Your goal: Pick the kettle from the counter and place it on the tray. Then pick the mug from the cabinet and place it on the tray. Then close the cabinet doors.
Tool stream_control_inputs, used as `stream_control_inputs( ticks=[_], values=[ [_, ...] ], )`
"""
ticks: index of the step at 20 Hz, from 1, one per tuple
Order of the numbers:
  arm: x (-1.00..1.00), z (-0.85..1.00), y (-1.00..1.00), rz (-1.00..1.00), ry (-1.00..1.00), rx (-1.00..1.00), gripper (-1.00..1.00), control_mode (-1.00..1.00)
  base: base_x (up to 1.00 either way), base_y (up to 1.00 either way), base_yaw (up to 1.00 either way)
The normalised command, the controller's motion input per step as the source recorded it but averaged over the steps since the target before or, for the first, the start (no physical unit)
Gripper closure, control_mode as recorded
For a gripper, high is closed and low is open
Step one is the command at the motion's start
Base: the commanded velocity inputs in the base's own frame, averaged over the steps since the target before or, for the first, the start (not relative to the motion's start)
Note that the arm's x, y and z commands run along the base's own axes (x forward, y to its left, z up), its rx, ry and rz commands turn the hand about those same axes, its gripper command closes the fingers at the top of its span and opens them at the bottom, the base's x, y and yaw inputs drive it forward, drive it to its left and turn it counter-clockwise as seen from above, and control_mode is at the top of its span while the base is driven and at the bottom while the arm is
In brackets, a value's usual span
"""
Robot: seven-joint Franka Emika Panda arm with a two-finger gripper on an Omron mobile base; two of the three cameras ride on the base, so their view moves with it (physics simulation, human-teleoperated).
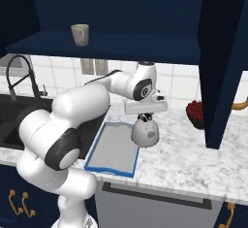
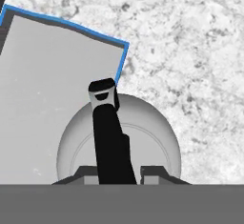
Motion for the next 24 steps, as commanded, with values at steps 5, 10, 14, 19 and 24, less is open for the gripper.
stream_control_inputs(
  ticks=[5,10,14,19,24],
  values=[
    [0.07,0.00,0.90,0.19,0.15,0.00,1.00,-1.00,0.00,0.00,0.00],
    [0.23,-0.18,0.84,0.20,0.03,0.00,1.00,-1.00,0.00,0.00,0.00],
    [0.30,-0.41,0.49,0.17,-0.03,0.00,1.00,-1.00,0.00,0.00,0.00],
    [0.51,-0.35,0.13,0.12,-0.02,0.00,1.00,-1.00,0.00,0.00,0.00],
    [0.31,-0.26,0.00,0.11,-0.01,0.00,1.00,-1.00,0.00,0.00,0.00]
  ],
)
